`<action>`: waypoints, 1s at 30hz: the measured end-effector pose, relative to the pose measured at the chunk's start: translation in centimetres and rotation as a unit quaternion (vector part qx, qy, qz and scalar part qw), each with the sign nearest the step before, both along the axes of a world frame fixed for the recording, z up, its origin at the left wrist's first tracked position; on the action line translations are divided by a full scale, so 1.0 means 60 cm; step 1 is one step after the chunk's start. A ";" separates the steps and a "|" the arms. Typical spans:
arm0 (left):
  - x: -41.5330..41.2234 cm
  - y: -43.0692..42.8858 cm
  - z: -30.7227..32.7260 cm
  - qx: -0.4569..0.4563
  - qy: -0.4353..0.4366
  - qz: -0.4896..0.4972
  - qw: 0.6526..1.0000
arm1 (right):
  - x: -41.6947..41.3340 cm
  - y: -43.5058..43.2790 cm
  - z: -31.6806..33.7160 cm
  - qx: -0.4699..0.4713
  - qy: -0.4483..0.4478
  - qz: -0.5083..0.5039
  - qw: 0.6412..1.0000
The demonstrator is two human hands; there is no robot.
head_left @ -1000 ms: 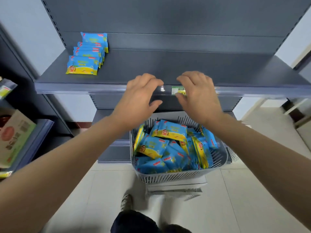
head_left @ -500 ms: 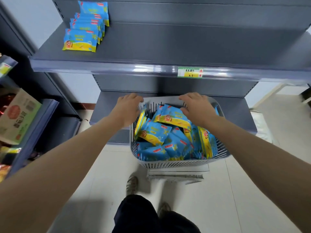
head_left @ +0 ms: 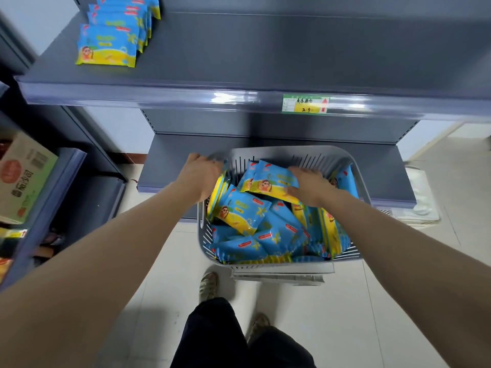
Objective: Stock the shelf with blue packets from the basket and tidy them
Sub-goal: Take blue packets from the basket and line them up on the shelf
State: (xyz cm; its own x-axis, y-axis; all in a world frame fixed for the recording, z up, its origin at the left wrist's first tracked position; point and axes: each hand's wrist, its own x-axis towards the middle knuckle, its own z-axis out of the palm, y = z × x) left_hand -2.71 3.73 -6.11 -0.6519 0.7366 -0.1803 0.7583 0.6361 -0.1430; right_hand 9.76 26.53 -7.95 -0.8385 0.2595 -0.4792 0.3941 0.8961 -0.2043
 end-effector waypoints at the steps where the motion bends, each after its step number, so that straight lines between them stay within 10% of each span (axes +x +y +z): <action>1: -0.001 0.000 -0.003 -0.006 -0.005 0.006 1.000 | -0.002 0.002 -0.004 -0.010 -0.004 -0.014 1.000; 17: 0.024 0.048 -0.024 0.075 -0.300 0.109 0.945 | 0.002 0.014 0.077 -0.051 0.108 -0.030 0.992; 30: 0.018 0.035 -0.045 0.002 -0.349 0.130 0.928 | 0.009 0.010 0.115 -0.046 0.189 -0.037 0.980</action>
